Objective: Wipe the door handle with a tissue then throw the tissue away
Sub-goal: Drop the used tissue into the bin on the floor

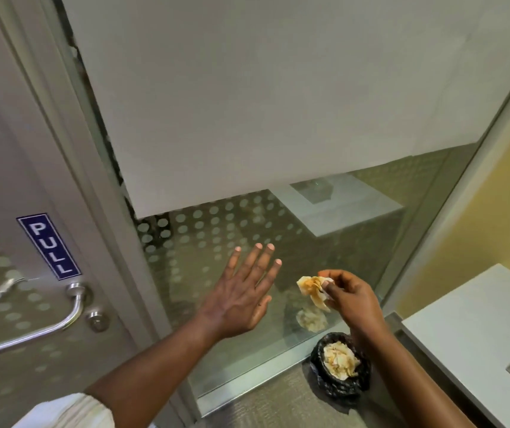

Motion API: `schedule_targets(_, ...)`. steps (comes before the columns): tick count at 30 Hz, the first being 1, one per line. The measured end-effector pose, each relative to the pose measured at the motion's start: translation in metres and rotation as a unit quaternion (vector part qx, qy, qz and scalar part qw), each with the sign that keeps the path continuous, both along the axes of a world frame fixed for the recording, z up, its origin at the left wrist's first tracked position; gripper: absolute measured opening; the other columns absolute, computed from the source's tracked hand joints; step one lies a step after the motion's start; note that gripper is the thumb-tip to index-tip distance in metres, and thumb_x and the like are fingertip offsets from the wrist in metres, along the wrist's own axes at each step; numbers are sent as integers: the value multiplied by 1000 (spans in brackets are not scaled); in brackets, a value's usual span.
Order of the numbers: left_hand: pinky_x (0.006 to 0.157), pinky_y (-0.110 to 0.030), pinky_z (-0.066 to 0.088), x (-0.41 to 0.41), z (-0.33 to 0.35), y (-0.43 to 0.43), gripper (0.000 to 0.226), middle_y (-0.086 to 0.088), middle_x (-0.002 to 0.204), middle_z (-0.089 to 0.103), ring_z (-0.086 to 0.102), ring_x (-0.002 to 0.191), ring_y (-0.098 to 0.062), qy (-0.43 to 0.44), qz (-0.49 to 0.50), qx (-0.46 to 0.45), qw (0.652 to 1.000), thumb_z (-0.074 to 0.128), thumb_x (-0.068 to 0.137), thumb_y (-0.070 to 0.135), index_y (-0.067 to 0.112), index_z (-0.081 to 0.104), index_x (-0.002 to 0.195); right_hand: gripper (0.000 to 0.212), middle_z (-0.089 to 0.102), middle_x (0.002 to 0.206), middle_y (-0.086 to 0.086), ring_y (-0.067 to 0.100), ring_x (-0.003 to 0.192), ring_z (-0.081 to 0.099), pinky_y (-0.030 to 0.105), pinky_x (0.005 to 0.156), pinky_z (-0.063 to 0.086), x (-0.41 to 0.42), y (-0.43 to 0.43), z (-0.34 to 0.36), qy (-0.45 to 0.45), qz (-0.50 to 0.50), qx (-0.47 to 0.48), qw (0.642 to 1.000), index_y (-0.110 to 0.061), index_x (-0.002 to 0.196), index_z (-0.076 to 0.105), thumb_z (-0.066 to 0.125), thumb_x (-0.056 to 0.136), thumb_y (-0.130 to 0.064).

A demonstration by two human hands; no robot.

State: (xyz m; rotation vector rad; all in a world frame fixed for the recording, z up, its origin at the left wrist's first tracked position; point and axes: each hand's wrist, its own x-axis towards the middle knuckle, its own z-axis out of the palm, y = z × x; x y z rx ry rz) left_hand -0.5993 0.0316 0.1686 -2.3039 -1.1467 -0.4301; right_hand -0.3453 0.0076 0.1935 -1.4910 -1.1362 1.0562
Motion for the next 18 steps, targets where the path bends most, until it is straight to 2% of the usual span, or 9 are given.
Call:
schedule_targets(3,128,-56,1,34,-10,14,74,-19,172,13,11,159,-35,10,-26,-20,999,42,101,46,11,25,163,12,78,91,0,27,89,74,55,87,58,24,10,-6,-17,-29,7,999,-26,95,76,68,95,-16)
schedule_targets(10,126,-58,10,108,-37,64,74,-20,172,15,13,159,-35,10,-77,-61,995,44,101,49,11,28,163,13,77,91,-7,15,88,72,48,84,60,78,40,-28,-66,-96,13,993,-34,89,73,69,94,-23)
schedule_targets(15,127,-58,6,155,-58,112,78,-20,172,17,13,159,-35,17,-112,-93,989,52,98,50,12,30,163,11,72,95,-10,13,85,70,41,78,60,120,65,-47,-126,-156,6,980,-33,99,66,67,94,-23)
schedule_targets(18,126,-58,8,179,-71,139,75,-20,171,20,18,158,-36,25,-135,-111,984,45,98,50,11,35,161,29,70,103,-6,6,85,66,26,71,55,141,79,-62,-176,-181,-10,968,-32,121,60,65,95,-21)
